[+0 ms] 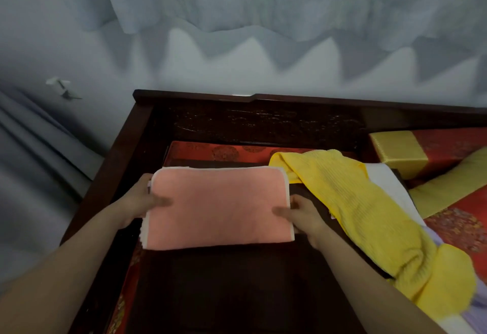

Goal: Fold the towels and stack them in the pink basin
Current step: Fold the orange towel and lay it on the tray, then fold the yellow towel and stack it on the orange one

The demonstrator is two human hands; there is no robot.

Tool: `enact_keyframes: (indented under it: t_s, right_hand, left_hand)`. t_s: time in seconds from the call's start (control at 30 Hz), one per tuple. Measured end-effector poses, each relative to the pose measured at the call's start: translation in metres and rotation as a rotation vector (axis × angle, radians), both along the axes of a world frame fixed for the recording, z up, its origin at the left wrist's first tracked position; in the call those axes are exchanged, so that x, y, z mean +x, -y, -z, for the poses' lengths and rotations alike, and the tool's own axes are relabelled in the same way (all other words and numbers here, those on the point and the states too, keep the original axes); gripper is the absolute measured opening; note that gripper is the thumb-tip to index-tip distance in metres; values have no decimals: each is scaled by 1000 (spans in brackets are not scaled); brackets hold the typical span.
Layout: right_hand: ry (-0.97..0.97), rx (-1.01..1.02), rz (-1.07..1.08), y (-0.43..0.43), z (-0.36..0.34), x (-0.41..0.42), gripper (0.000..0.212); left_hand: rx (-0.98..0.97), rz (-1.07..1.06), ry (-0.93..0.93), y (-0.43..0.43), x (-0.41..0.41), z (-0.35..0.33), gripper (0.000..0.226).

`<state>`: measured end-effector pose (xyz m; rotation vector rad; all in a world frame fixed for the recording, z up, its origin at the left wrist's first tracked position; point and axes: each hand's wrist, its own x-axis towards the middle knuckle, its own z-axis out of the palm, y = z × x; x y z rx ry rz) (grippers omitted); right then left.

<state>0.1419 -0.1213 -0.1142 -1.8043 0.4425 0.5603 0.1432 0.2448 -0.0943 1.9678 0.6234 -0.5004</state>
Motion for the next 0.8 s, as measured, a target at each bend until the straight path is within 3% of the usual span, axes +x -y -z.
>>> enact_keyframes:
  t_s: [0.2, 0.33, 0.4, 0.47, 0.63, 0.7, 0.8]
  right_hand:
    - [160, -218, -141, 0, 5, -11, 32]
    - [319, -346, -150, 58, -8, -18, 19]
    - [368, -485, -168, 103, -16, -21, 13]
    - [382, -636, -176, 152, -21, -22, 13]
    - [261, -833, -176, 228, -4, -31, 28]
    - [264, -807, -211, 238, 4, -35, 29]
    - [305, -747, -267, 247, 12, -36, 27]
  left_hand:
    - [432, 21, 194, 18, 4, -6, 69]
    - [694, 38, 507, 59, -3, -31, 60]
    - [614, 81, 648, 107, -9, -40, 51]
    - [387, 162, 682, 174, -13, -44, 41]
    - [-309, 116, 175, 325, -7, -4, 21]
    - [-379, 15, 41, 363, 3, 12, 11]
    - [-354, -179, -3, 392, 21, 32, 27]
